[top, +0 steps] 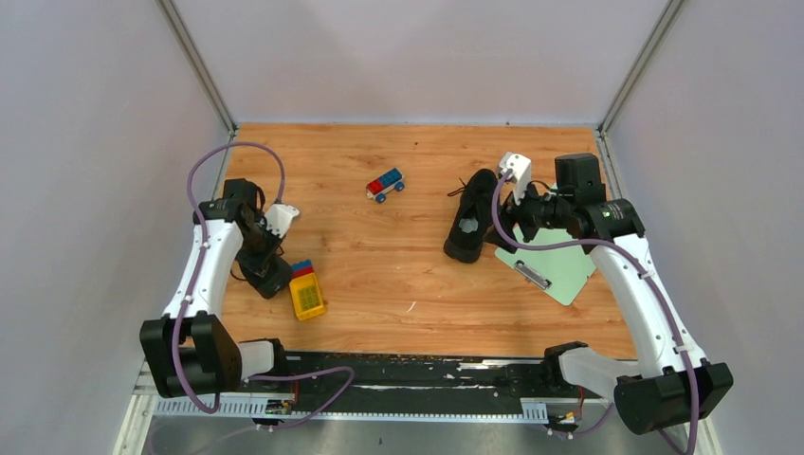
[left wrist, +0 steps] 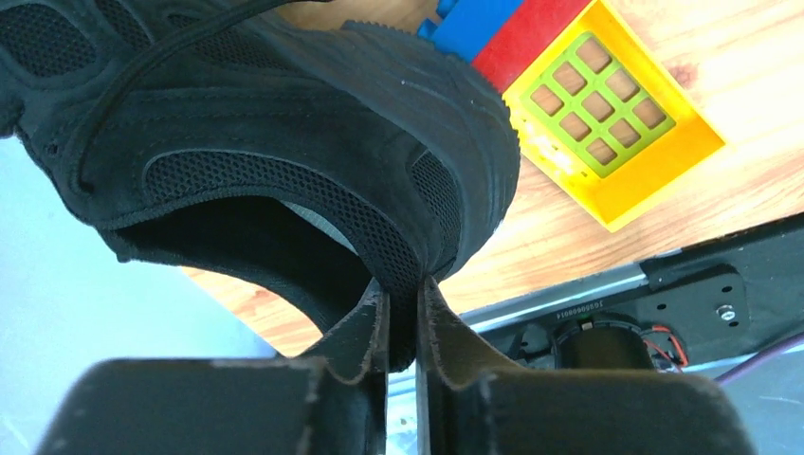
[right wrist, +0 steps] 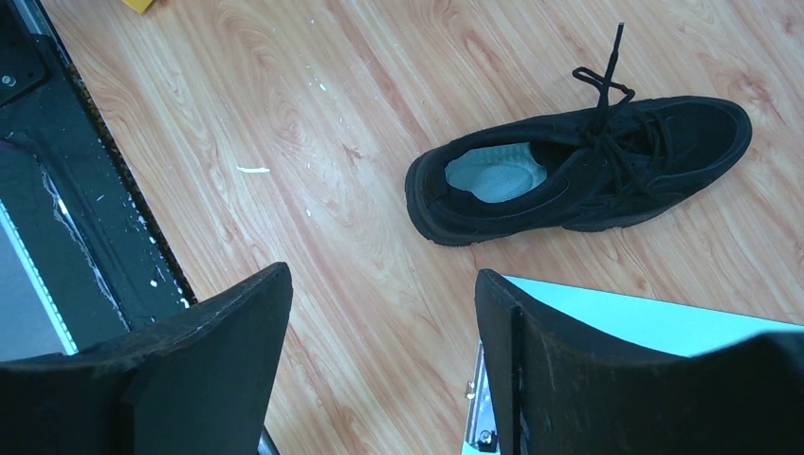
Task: Tie the shoes
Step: Pick up the shoe at the center of the board.
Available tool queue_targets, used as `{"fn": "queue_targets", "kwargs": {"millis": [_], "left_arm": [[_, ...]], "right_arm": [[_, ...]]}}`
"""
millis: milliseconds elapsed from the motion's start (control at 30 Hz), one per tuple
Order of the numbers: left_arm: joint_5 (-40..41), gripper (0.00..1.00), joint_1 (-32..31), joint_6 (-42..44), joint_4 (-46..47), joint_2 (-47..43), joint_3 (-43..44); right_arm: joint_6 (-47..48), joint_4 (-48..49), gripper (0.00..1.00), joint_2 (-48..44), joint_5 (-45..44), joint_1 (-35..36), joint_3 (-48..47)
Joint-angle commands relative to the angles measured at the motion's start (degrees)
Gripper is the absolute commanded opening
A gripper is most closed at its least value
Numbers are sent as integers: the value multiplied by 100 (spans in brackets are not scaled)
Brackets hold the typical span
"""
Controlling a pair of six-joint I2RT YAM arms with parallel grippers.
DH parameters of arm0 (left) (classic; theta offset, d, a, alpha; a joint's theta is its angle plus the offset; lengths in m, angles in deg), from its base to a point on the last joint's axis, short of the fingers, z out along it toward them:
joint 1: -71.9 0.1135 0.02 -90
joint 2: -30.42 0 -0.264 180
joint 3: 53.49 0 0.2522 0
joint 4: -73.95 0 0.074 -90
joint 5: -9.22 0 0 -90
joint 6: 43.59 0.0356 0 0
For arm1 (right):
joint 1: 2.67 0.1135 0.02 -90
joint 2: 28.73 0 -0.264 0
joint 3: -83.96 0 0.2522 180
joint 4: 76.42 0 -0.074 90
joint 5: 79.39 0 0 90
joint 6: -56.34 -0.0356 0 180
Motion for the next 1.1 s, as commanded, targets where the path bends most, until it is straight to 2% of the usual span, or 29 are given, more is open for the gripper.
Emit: {"fn": "queue_targets", "kwargs": {"millis": [0,100,233,333,433,533,633,733,867,1067], "left_arm": [[-293,3,35,378,128,-289,588],[-450,0,34,554,4,-531,1220],[-795,0,-71,768,-355,-588,2647],[-1152,0,-434,809,-1010,-202,3903],[-1631,0,-1093,688,-1335,130,4403],[-1694,0,-2369,546,-1359,230,4241],[-2003,0,-3234,76,-1159,375,3792],[-2254,0,-3512,-246,-901,534,3497],[-2281,0,-4291,-533,-306,479,2828],[-2736,0,-4835,-1900,454,894,2002]], "right_arm": [[-95,50,71,-112,213,-66,17],[-105,48,71,-116,214,-100,17],[-104,53,71,-108,222,-113,19],[-101,60,71,-58,165,-117,-32],[-181,121,71,21,38,-146,-116],[-320,202,71,117,-106,-204,-214],[-412,214,72,183,-168,-288,-273],[-417,198,72,187,-228,-312,-268],[-364,168,72,249,-363,-321,-220],[-446,162,72,288,-259,-360,3]]}}
